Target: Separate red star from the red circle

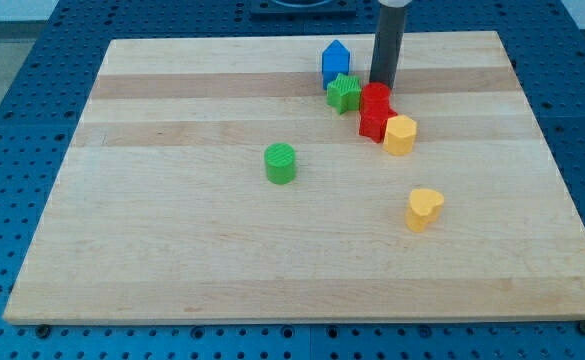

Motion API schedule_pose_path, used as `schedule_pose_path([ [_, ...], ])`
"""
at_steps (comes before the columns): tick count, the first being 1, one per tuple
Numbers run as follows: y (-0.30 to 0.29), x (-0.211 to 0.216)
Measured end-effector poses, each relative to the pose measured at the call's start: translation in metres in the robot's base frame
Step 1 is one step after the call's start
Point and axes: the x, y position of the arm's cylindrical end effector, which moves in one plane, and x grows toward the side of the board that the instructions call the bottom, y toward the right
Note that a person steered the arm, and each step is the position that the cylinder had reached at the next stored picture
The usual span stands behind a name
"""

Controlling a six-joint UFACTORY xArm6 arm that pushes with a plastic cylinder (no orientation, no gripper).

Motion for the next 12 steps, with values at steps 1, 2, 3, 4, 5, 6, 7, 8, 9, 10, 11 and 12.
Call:
schedule_pose_path([
  [1, 0.0, 0.022],
  [2, 0.006, 0.027],
  [3, 0.039, 0.029],
  [4, 0.046, 0.042],
  [5, 0.032, 0.043],
  [6, 0.006, 0.044],
  [7, -0.021, 0.052],
  [8, -0.037, 0.061],
  [9, -0.035, 0.062],
  [10, -0.034, 0.062],
  [11, -0.032, 0.062],
  [12, -0.025, 0.057],
])
